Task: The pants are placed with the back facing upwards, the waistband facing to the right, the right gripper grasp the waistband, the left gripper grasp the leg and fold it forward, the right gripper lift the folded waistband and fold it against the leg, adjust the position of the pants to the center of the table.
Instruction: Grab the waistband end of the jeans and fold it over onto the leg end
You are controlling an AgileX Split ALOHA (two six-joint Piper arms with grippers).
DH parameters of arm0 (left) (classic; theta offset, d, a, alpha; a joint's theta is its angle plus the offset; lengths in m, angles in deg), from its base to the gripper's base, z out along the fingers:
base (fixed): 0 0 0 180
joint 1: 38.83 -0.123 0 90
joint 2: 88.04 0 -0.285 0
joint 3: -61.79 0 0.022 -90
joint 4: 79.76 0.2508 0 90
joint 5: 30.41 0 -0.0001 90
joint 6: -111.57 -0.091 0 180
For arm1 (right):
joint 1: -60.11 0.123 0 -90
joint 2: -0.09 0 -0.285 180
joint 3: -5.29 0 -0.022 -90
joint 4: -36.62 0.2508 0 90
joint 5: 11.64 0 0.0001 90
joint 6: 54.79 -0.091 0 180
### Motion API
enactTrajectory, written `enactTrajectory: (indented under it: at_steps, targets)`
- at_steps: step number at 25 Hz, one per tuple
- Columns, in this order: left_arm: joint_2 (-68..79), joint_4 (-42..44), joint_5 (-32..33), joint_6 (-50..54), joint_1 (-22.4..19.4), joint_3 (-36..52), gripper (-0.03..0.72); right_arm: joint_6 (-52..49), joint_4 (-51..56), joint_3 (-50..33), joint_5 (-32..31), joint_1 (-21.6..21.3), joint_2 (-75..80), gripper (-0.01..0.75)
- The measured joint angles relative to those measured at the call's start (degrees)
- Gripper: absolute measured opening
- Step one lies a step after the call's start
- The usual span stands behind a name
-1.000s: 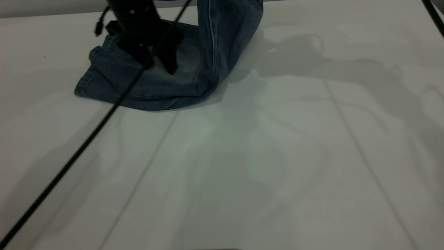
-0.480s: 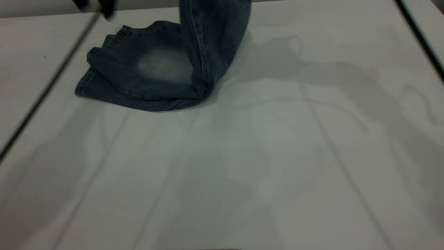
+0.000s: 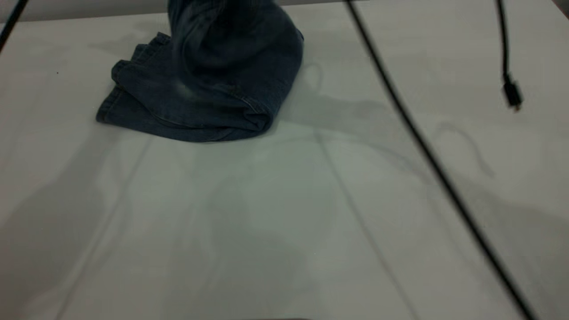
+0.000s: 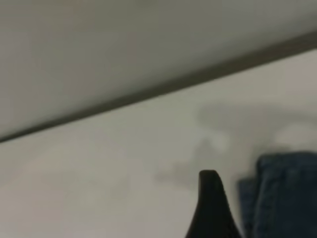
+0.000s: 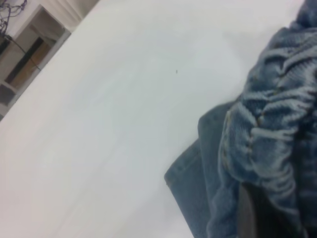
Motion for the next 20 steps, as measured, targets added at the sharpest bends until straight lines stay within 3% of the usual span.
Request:
enactTrajectory:
  at_steps: [3, 8, 11, 15, 20]
  targets:
    - [0.0, -2.82, 0.0, 0.0, 0.06, -0.59, 0.464, 1.28, 5.1, 0.17, -1.81, 0.18, 2.44, 0.185]
    - [0.04, -5.61, 0.04, -0.06, 0.06, -0.59, 0.464, 1.33, 6.45, 2.02, -9.97, 0.18, 3.97, 0.504]
    - [0.04, -7.07, 0.04, -0.73, 0.06, -0.59, 0.464, 0.61, 5.19, 3.72, -14.81, -0.06, 3.91, 0.643]
    - [0.04, -11.31, 0.04, -3.0, 0.06, -0.59, 0.464, -7.49, -6.03, 4.16, -15.45, -3.18, 2.6, 0.668]
    - [0.04, -18.76, 0.04, -6.27, 0.97, 2.74, 0.464, -24.11, -21.75, 4.21, -14.15, -11.36, 0.47, 0.627]
